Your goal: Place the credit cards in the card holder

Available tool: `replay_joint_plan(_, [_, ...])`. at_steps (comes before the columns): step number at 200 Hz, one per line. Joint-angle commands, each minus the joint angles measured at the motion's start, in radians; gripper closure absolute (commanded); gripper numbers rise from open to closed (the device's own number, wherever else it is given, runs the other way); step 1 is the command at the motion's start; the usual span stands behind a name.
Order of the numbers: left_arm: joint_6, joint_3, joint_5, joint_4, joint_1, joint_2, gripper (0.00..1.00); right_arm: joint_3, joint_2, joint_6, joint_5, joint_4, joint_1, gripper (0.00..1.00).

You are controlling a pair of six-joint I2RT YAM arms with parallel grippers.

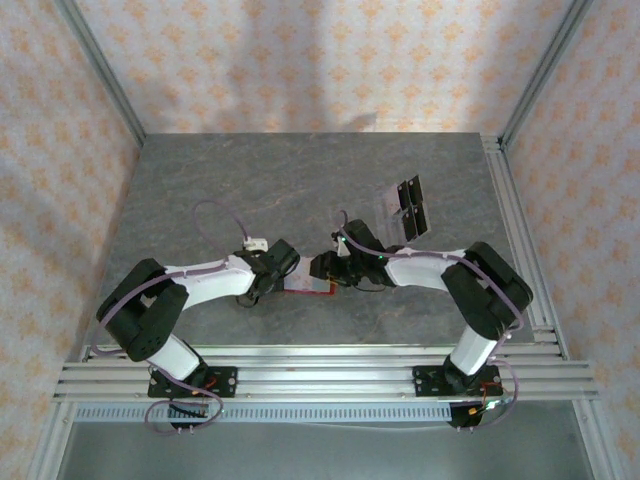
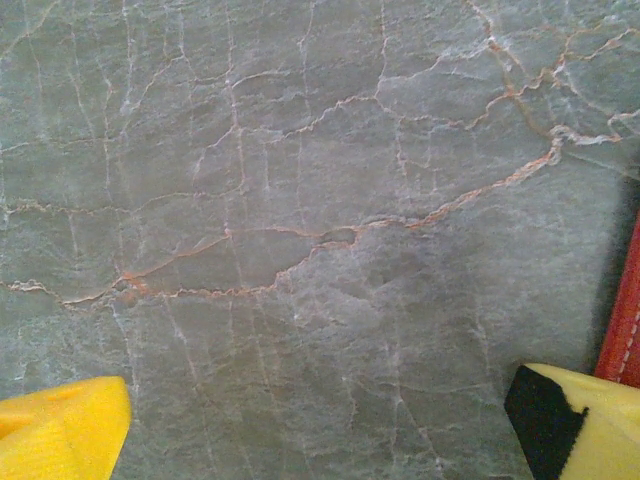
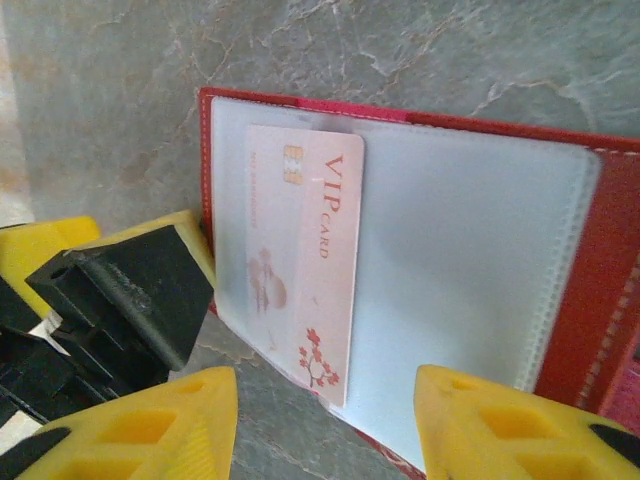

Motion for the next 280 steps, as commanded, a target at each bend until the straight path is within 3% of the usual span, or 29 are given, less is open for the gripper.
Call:
replay_joint_plan(1, [-0.023,-0.031,0.046,0.012,-0.008,-0.012,0.00,0.068,-0.030,-0.078,0.093,-0.189,-0.001,0.59])
replay_joint_plan(29, [-0.040,-0.051,0.058,0.030,-0.010,-0.019,0.00,0.146,-0.002,-0.109,0.135,-0.309,0.004,0.89])
replay_joint_plan(52, [-0.047,-0.063,0.065,0.041,-0.010,-0.017,0.00,0.185,0.028,-0.111,0.149,-0.342,0.008,0.96])
replay_joint_plan(280, [-0.043,-0.080,0.083,0.081,-0.011,-0.020,0.00,0.368,0.252,-0.079,0.120,-0.333,0.083,0.98])
